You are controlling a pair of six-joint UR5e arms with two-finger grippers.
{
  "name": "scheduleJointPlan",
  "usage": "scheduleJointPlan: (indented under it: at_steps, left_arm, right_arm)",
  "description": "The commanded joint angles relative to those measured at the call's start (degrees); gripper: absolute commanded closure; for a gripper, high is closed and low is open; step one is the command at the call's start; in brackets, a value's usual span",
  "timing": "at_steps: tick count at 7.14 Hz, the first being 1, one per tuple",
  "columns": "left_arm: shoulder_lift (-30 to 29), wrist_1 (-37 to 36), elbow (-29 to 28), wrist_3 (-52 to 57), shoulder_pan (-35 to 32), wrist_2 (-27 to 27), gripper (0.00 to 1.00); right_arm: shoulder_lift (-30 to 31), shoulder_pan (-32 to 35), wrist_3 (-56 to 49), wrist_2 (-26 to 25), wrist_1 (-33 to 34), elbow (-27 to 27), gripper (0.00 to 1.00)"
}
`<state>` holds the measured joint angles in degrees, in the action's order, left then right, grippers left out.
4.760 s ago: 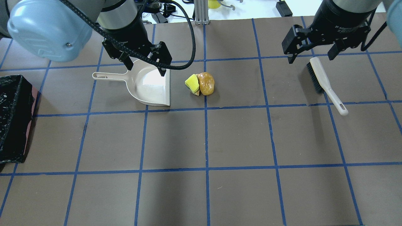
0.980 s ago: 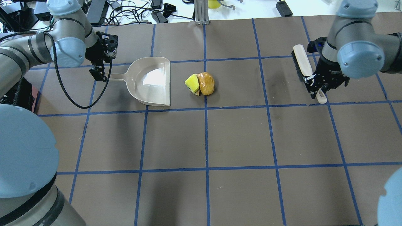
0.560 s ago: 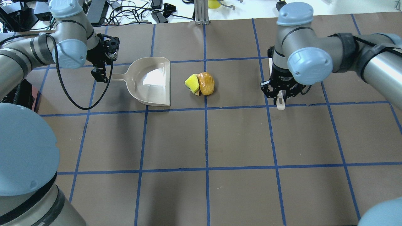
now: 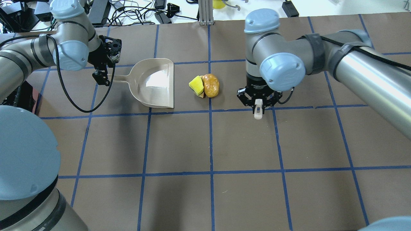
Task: Sweep and dump trash into bin
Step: 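Lift the white brush with the right gripper and move it toward the sponge and potato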
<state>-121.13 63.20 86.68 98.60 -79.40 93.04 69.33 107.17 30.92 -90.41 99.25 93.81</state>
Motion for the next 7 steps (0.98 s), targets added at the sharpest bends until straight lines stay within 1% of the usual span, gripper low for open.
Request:
scheduleJointPlan:
  at_steps: [1, 2, 4, 5, 6, 7]
  left_arm:
    - [-0.2, -0.6, 0.7, -0.2, 0.1, 0.0, 0.37]
    - [0.0, -0.6, 0.6, -0.3, 0.0, 0.2, 0.41]
    - [0.0, -0.6, 0.7, -0.7, 0.0, -0.1, 0.62]
    - [0.0, -0.6, 0.6, -0.3, 0.0, -0.2, 0.85]
    - [0.0, -0.6, 0.6, -0.3, 0.0, -0.1, 0.91]
    - [0.1, -0.5, 0.6, -0.4, -0.1, 0.2, 0.96]
  right_arm:
    - [-1.8, 4.0, 4.8, 4.1, 0.3, -0.6, 1.00]
    - [-2.8, 4.1, 5.7, 4.0, 0.2, -1.3, 1.00]
    - [-3.2, 4.4, 9.7, 5.0, 0.7, -1.8, 1.00]
    - [-3.3, 4.9, 11.5, 5.2, 1.7, -2.0, 1.00]
    - [-4.1, 5.0, 11.4, 5.4, 1.7, -3.4, 1.00]
    - [-5.5, 5.2, 10.5, 5.4, 1.4, -4.8, 1.00]
